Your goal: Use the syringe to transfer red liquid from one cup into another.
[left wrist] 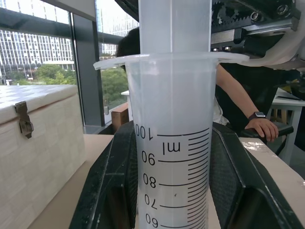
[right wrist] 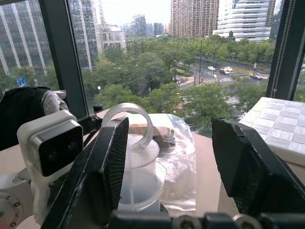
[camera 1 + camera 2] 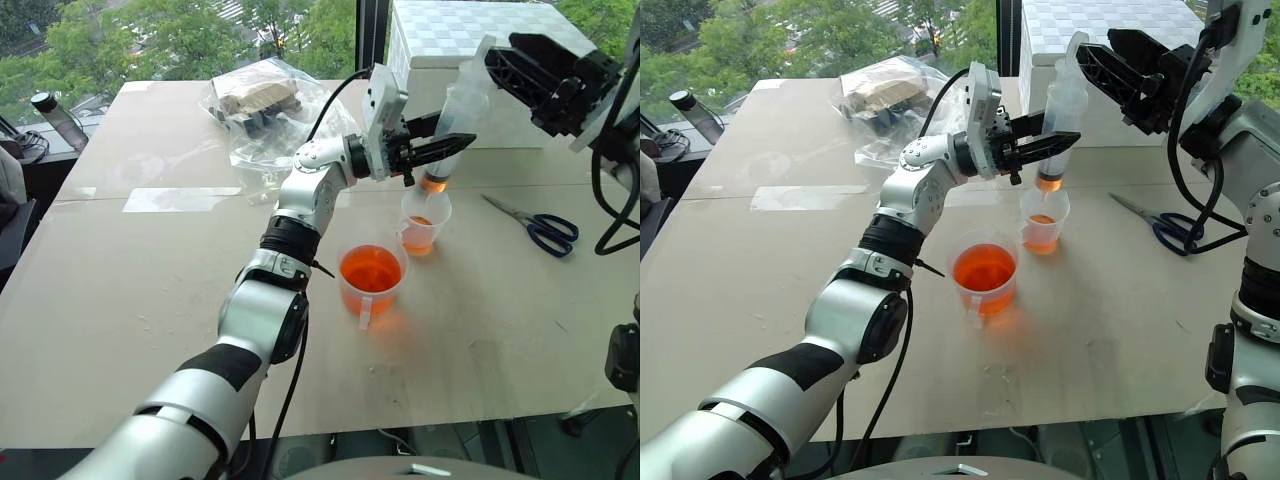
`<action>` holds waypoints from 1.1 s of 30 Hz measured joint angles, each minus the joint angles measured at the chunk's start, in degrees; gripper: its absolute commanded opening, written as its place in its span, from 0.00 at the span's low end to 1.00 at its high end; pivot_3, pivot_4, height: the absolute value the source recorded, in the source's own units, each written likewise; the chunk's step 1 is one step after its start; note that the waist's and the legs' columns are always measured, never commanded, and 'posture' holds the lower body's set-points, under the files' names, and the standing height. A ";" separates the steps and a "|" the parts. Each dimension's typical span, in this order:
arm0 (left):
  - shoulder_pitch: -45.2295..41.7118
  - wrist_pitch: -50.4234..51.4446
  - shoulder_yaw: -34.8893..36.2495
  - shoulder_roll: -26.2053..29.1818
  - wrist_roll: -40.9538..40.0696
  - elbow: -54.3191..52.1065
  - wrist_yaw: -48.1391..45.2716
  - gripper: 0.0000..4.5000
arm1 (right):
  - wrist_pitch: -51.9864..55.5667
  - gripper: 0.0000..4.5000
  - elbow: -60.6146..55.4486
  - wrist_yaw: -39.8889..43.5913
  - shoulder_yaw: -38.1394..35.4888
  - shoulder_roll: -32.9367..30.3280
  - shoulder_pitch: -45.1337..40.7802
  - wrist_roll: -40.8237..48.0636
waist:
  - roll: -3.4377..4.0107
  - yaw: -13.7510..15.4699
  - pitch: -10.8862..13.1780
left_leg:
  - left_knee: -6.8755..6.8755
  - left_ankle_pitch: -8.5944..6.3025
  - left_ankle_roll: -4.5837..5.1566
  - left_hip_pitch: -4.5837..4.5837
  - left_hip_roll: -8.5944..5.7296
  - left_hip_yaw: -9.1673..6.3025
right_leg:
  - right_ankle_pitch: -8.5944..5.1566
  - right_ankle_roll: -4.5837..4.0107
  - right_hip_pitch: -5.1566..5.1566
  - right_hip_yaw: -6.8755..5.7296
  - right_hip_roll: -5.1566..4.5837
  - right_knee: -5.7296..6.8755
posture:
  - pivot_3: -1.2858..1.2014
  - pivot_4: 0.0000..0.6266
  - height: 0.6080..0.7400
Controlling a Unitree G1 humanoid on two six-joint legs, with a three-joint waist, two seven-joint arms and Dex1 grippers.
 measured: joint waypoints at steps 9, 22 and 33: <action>-1.25 -4.27 1.49 -1.07 1.80 5.10 -0.21 0.31 | 0.84 0.39 3.29 2.77 1.76 0.37 -2.92 -3.39 | 0.00 0.04 0.00 | 0.00 0.00 0.00 0.00 0.00 0.00 | 0.00 0.00 -0.01 -0.14 0.01 0.01 | 0.52 0.24 1.00; -2.82 -7.96 1.78 -1.94 3.70 10.71 -0.97 0.31 | 5.59 0.02 2.82 3.97 1.97 -1.16 -3.41 -5.19 | 0.00 0.01 0.00 | 0.01 0.00 0.00 -0.03 0.00 -0.01 | 0.00 0.00 -0.02 -0.19 0.00 0.02 | 0.52 0.24 1.00; -2.93 -8.04 1.76 -2.60 5.00 12.35 -1.66 0.31 | 10.09 0.02 0.42 3.85 1.59 -2.25 -1.34 -6.63 | 0.00 0.01 0.00 | 0.01 0.00 0.00 -0.04 0.00 -0.02 | 0.00 0.00 -0.02 -0.19 0.00 0.03 | 0.52 0.24 1.00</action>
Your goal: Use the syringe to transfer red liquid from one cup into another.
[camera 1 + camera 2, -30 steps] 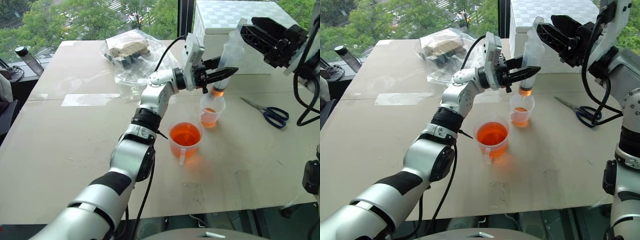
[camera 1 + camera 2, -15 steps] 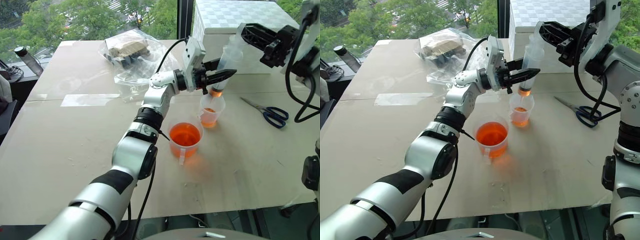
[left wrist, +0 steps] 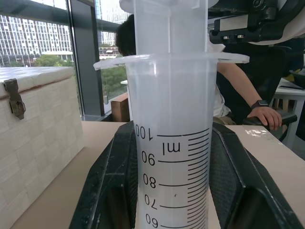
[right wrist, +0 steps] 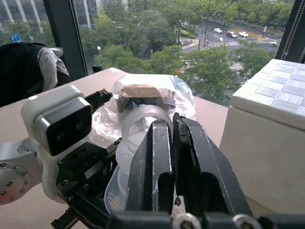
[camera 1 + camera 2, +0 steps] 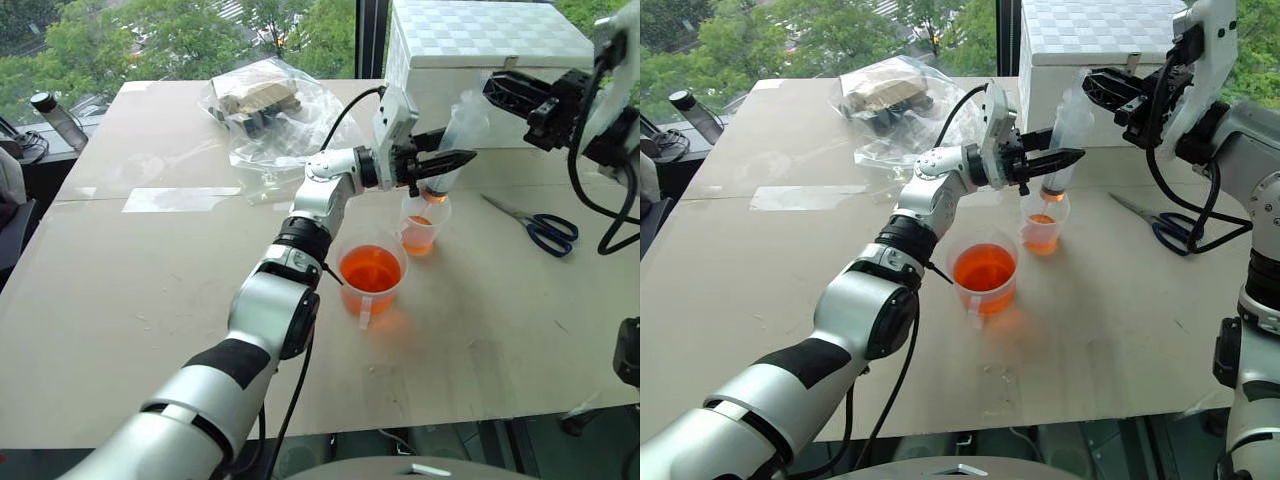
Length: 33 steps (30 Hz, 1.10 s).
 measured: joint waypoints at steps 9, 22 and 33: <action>0.00 0.00 0.01 -0.04 0.46 0.03 0.05 0.31 | 1.96 0.02 -0.52 0.39 0.95 -0.08 0.44 -1.48 | 0.00 0.02 0.00 | 0.00 0.00 0.00 0.00 0.00 0.00 | 0.00 0.00 0.00 0.00 0.00 0.00 | 0.52 0.24 1.00; -3.60 1.37 2.75 0.77 -0.29 0.25 0.24 0.31 | 0.84 0.80 1.34 6.10 -3.68 -1.31 0.56 0.48 | 0.00 0.14 0.00 | 0.02 0.00 0.00 -0.03 -0.01 -0.02 | 0.00 0.00 -0.01 -0.05 0.01 0.00 | 0.52 0.24 1.00; -4.63 10.30 4.13 1.46 -2.19 -9.10 2.01 0.31 | 4.61 0.80 5.05 12.07 -14.51 -4.24 4.93 12.06 | 0.01 -0.10 0.00 | 0.06 0.00 0.00 -0.06 0.00 -0.08 | 0.00 0.00 0.00 0.08 -0.01 0.02 | 0.52 0.24 1.00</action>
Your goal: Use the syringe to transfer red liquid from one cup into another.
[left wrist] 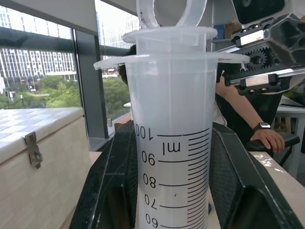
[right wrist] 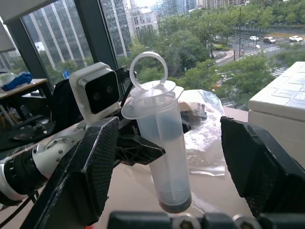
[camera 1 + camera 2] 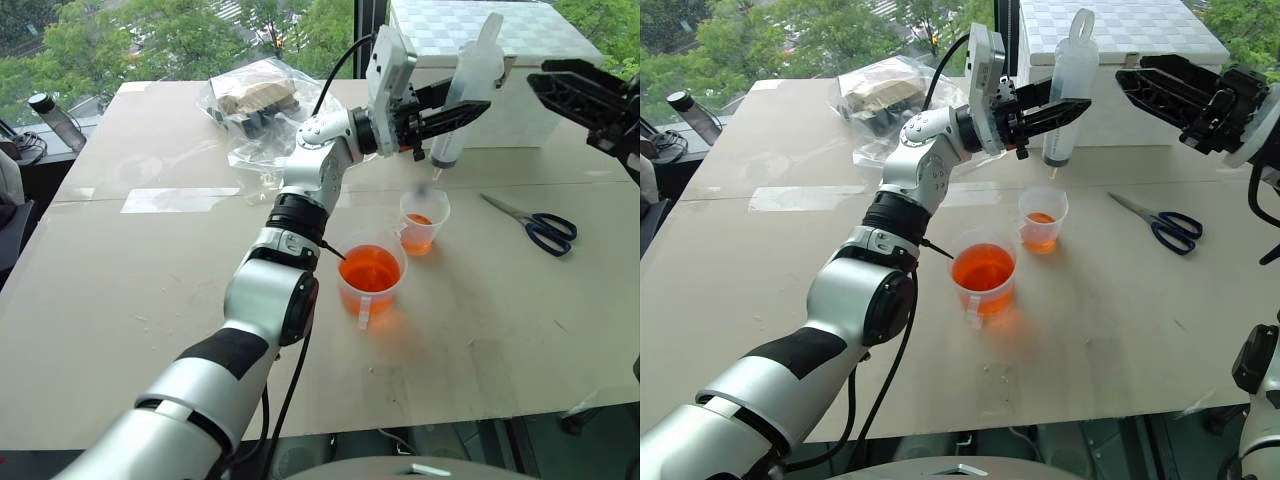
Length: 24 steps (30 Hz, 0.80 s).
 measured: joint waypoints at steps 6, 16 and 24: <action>0.61 9.60 0.03 6.27 0.35 -9.09 6.00 0.31 | -7.44 0.80 -1.17 2.27 2.26 0.65 9.45 -6.21 | 0.01 -0.07 0.00 | 0.00 0.00 0.00 0.00 0.00 0.01 | 0.00 0.00 -0.01 0.07 0.02 0.01 | 0.52 0.24 1.00; 9.10 48.18 0.79 29.31 0.18 -31.38 17.93 0.31 | -12.43 0.80 -3.60 7.15 4.07 0.06 20.98 -10.96 | 0.05 -1.07 -0.01 | 0.01 0.01 -0.02 0.13 0.01 -0.02 | 0.00 0.01 0.06 0.09 0.01 0.04 | 0.52 0.24 1.00; 29.44 84.22 5.23 38.75 -3.82 -51.93 25.85 0.31 | -11.24 0.80 -4.60 8.40 5.49 0.14 23.35 -10.24 | 0.04 -0.99 -0.01 | 0.04 0.01 -0.03 0.22 0.01 -0.03 | -0.01 0.02 0.09 0.13 -0.03 0.02 | 0.52 0.24 1.00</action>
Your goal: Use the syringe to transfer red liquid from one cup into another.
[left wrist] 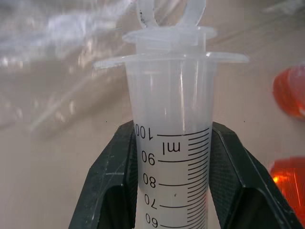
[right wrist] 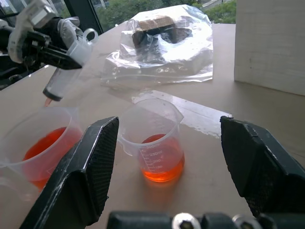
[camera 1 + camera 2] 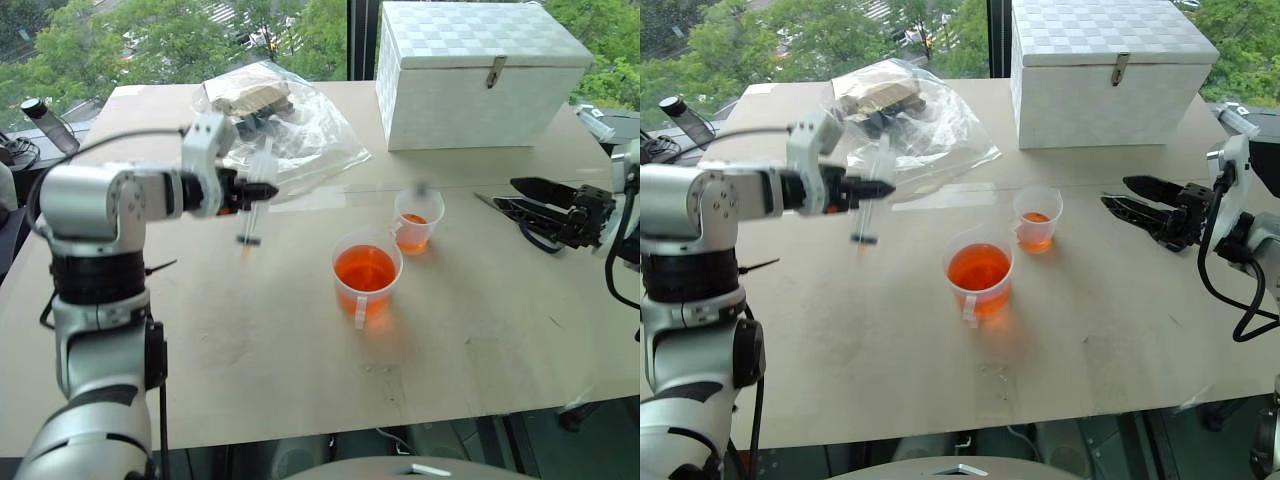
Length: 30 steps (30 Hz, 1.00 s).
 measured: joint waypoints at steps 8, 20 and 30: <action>10.38 -2.73 0.45 -0.35 -0.16 -4.35 3.99 0.99 | -0.53 0.82 -0.05 2.50 3.25 -0.42 0.24 -1.62 | 0.00 0.82 0.00 | 0.00 0.01 -0.02 0.11 0.00 0.03 | 0.00 -0.01 0.02 0.05 -0.02 -0.01 | 0.52 0.24 1.00; 31.98 -34.17 15.48 -7.89 -9.49 -26.60 -0.85 1.00 | -22.90 0.99 -2.69 8.93 3.32 3.70 30.11 -15.98 | 0.24 -0.36 -0.27 | -0.23 -0.01 -0.04 0.32 0.00 0.24 | 0.00 -0.01 0.16 0.34 -0.07 -0.21 | 0.52 0.24 1.00; 75.71 -59.31 7.10 -13.71 -0.09 -35.44 -5.99 1.00 | -34.99 0.99 0.02 9.97 1.86 8.35 36.03 -19.62 | 0.34 0.99 -0.41 | -0.92 -0.34 0.14 2.06 0.02 0.35 | -0.15 -0.37 1.62 0.55 -0.18 -0.79 | 0.52 0.24 1.00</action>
